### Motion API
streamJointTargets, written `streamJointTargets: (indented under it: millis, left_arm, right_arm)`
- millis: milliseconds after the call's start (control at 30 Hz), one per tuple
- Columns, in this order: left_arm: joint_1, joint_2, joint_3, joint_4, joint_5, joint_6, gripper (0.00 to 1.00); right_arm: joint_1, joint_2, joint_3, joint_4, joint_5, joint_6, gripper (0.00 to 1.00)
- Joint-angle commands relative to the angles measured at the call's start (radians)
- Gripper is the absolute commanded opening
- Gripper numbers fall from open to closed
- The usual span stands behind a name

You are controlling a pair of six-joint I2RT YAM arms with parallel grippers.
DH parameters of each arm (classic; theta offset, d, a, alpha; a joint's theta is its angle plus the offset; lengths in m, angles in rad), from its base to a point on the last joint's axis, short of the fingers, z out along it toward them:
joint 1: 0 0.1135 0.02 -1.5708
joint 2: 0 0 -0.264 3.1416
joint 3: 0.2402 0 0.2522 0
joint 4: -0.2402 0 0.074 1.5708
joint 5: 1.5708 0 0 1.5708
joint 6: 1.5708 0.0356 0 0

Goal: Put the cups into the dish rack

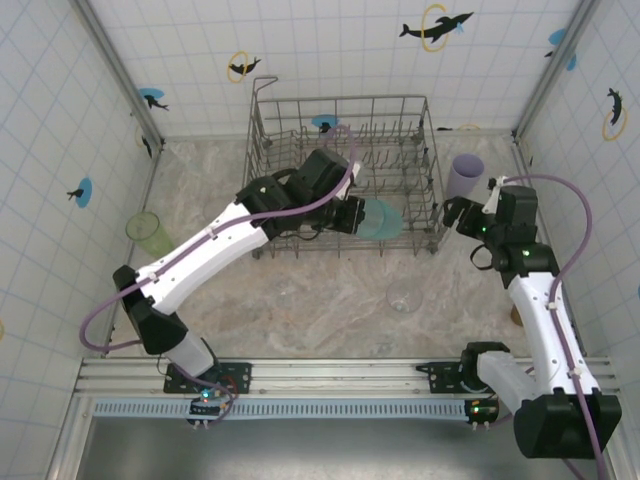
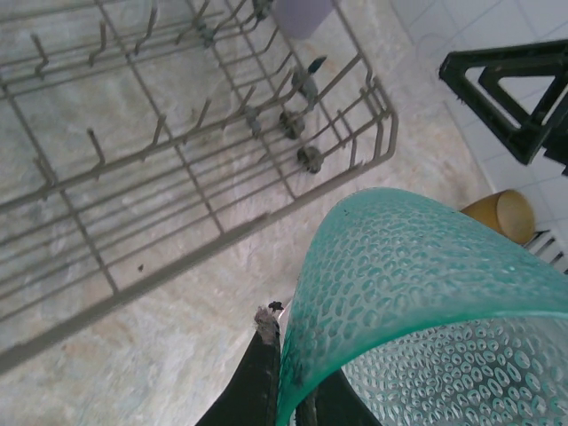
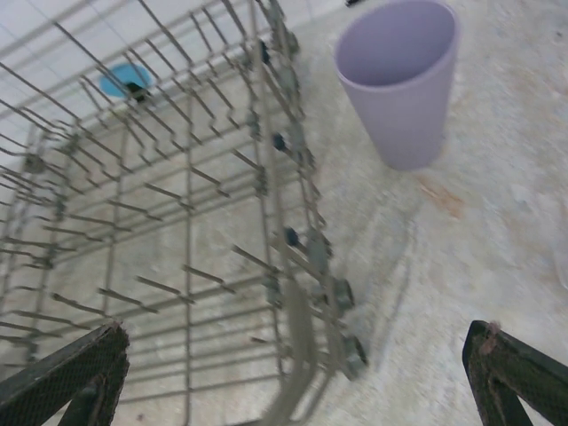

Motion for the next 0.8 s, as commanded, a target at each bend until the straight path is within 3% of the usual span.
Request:
streamJointTargets:
  millis: [0,233,400,567,767]
  left_arm:
    - [0.071,0.046,0.073,0.032,0.092,0.058,0.00]
    - [0.260,0.096,0.049,0.215,0.327,0.030,0.00]
    - [0.359,0.129,-0.070,0.442,0.552,-0.050,0.00]
    - [0.417,0.151,-0.197,0.723,0.729,-0.182,0.00]
    - [0.459,0.192,-0.316,1.086,0.869,-0.363,0.00]
  right_arm:
    - [-0.009,0.025,0.046,0.090,-0.126,0.042,1.00]
    - [-0.028,0.071,-0.046,0.376,-0.389,0.212,1.00]
    - [-0.029,0.112,-0.151,0.710,-0.524,0.405,1.00]
    - [-0.016,0.164,-0.212,0.936,-0.589,0.561,1.00]
    - [0.067,0.216,-0.192,1.000,-0.572,0.609,1.00]
